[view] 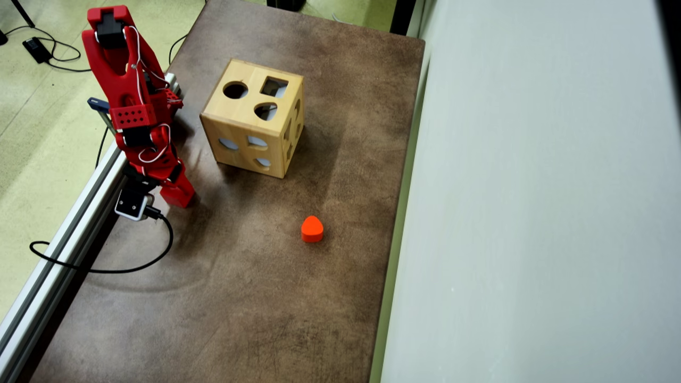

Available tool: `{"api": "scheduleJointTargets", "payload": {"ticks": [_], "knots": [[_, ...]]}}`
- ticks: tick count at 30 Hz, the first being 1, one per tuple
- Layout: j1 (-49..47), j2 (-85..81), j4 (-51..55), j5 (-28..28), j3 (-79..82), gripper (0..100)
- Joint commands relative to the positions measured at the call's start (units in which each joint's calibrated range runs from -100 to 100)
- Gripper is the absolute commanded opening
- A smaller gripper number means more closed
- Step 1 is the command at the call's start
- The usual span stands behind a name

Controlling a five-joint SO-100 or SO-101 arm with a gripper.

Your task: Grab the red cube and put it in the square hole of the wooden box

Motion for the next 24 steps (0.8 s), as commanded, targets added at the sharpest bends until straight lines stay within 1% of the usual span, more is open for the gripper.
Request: {"api": "scheduleJointTargets", "payload": {"ticks": [1, 5, 15, 17, 20, 24], "knots": [[0.2, -1.1, 0.2, -0.2, -1.2, 2], [0.3, -2.2, 0.4, -0.2, -1.3, 2], [0.4, -14.3, 1.3, -1.0, -1.0, 2], [0.3, -15.7, 4.2, -3.1, -1.7, 2], [-0.4, -18.6, 11.5, -6.2, -4.7, 2], [-0.6, -20.7, 22.5, -8.2, -13.0, 2]]}}
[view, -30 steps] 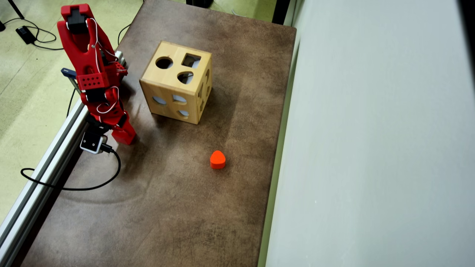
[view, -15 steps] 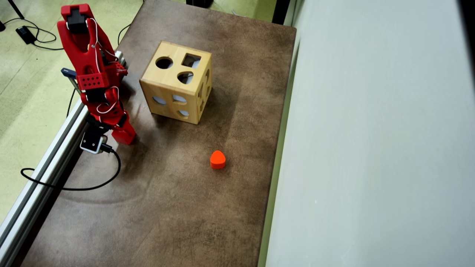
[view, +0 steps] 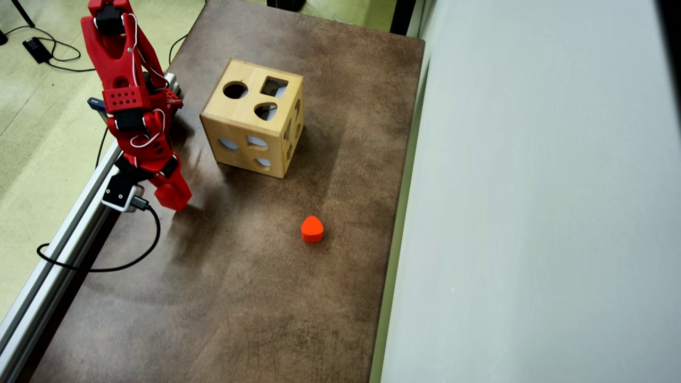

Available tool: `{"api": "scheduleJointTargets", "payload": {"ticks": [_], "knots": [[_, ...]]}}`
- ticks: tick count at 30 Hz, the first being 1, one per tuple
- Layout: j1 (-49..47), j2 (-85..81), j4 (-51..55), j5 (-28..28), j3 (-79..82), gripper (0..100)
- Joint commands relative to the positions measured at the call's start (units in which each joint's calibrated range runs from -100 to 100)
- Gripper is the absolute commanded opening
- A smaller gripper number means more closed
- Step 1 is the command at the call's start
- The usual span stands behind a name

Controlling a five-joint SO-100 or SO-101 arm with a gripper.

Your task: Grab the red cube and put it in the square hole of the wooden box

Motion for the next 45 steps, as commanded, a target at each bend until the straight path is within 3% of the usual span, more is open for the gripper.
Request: {"api": "scheduleJointTargets", "payload": {"ticks": [1, 14, 18, 27, 45], "knots": [[-0.8, -4.1, 10.8, -1.9, -11.0, 2], [-5.1, -4.2, 30.8, -4.0, -33.3, 2], [-8.1, -4.1, 35.0, -6.9, -42.3, 2], [-20.0, -4.1, 36.7, -12.7, -52.8, 2], [-42.8, -4.2, 36.8, -22.1, -53.3, 2]]}}
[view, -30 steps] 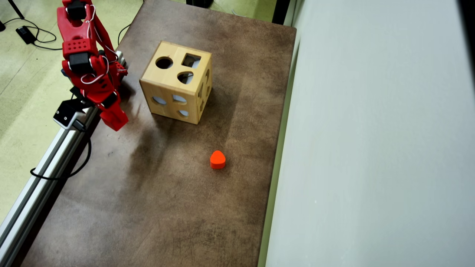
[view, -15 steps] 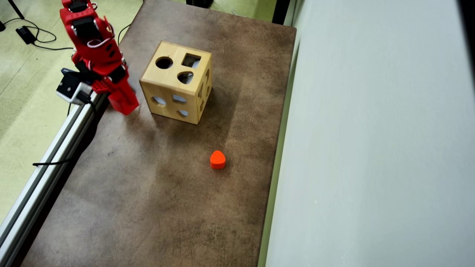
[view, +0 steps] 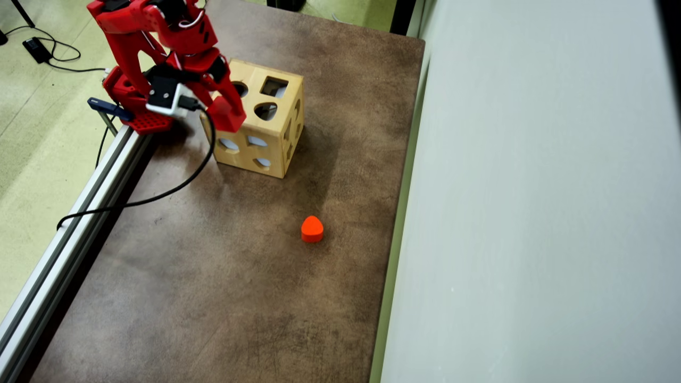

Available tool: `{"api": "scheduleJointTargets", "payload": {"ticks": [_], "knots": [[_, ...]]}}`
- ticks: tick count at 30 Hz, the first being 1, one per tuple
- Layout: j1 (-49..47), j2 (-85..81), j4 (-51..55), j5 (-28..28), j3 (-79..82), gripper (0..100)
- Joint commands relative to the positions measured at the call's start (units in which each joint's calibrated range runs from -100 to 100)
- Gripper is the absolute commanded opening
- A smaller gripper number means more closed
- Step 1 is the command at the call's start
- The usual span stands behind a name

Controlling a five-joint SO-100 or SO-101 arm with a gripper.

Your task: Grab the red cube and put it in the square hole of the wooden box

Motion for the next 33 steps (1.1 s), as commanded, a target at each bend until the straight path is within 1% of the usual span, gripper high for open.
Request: {"api": "scheduleJointTargets", "payload": {"ticks": [1, 10, 14, 20, 27, 33], "knots": [[-3.8, -3.1, 0.7, -1.9, -3.1, 2], [-10.3, -2.9, 0.6, -7.4, -3.2, 2], [-12.5, -1.9, 0.6, -7.5, -3.2, 2], [-12.8, 2.6, 0.5, -7.5, -3.7, 2], [-12.9, 8.5, 0.6, -7.9, -14.2, 2], [-14.0, 9.8, 0.6, -9.9, -15.8, 2]]}}
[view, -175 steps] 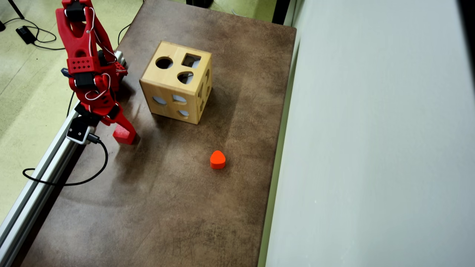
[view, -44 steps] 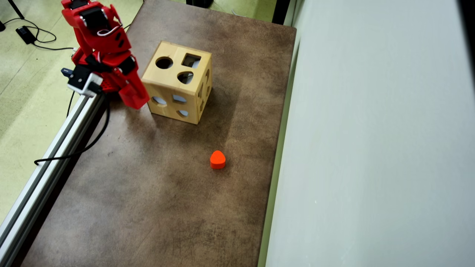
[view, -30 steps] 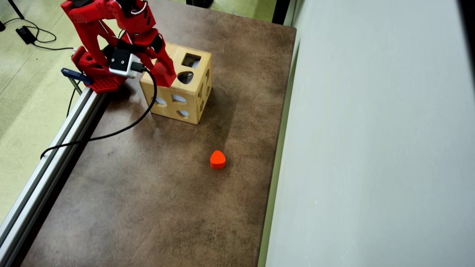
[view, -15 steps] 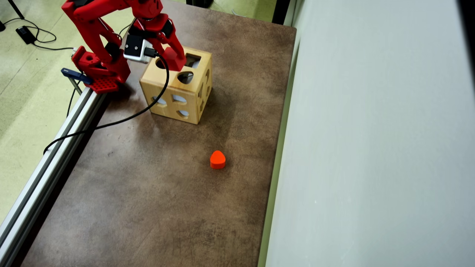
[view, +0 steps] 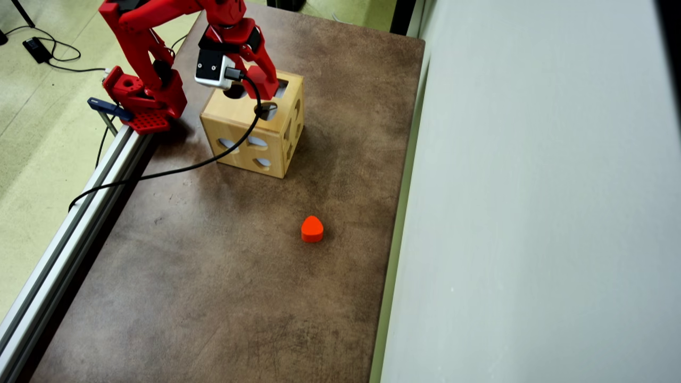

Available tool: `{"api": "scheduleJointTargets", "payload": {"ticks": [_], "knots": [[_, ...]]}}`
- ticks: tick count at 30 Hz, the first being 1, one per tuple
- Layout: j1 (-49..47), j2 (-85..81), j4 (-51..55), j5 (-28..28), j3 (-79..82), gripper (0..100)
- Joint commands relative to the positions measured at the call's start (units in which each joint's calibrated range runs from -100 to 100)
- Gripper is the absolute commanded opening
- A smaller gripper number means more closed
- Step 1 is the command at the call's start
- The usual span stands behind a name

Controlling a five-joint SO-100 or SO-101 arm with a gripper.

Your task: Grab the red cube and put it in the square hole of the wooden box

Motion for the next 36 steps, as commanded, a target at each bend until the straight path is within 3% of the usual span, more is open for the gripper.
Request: {"api": "scheduleJointTargets", "payload": {"ticks": [1, 36], "knots": [[-2.3, -0.1, 0.6, -0.5, -2.9, 2], [-8.2, 5.4, 0.5, -0.5, -2.1, 2]]}}
